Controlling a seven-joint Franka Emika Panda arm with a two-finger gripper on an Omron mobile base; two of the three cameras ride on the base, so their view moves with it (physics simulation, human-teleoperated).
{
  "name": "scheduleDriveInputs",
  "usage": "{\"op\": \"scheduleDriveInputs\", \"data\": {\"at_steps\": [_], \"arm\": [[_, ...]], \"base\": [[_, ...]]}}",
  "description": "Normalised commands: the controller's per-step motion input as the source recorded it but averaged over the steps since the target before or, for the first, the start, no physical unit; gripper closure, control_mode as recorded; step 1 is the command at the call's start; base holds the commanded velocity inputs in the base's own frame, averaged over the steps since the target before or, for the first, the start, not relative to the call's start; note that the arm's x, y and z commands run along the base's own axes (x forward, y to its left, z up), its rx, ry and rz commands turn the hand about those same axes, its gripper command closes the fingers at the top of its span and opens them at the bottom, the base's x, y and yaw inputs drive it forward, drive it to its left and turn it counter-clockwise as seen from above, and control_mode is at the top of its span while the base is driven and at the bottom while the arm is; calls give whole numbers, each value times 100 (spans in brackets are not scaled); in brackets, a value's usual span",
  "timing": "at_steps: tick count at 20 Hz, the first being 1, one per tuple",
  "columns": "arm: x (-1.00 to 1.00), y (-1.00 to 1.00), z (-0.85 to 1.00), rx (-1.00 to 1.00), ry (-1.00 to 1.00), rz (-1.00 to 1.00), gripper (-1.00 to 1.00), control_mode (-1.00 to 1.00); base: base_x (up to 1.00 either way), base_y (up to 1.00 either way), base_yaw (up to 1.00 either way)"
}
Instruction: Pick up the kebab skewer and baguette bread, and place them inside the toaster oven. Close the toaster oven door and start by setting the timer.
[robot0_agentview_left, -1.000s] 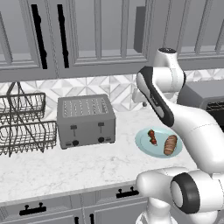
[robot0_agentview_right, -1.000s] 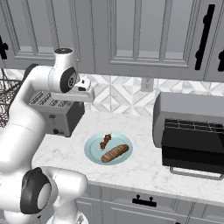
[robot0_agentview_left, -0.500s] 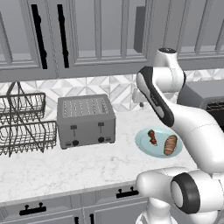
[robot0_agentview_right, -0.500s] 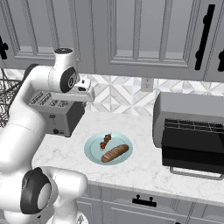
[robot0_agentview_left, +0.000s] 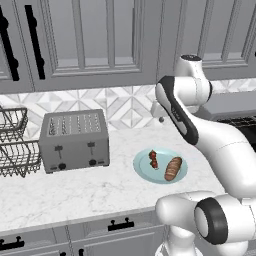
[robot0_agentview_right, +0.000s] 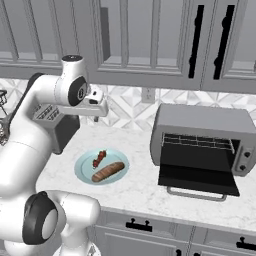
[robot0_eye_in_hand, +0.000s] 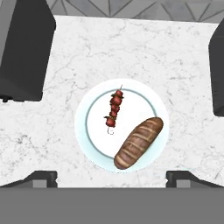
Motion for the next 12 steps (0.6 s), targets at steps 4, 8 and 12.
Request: {"op": "scheduleDriveInputs", "data": {"at_steps": [4, 8, 12], "arm": [[0, 0, 0, 0, 0, 0, -100, 100], [0, 0, 0, 0, 0, 0, -100, 100], [0, 0, 0, 0, 0, 0, -100, 100]], "base": [[0, -39, -1], [0, -19, 0], [0, 0, 0]]}}
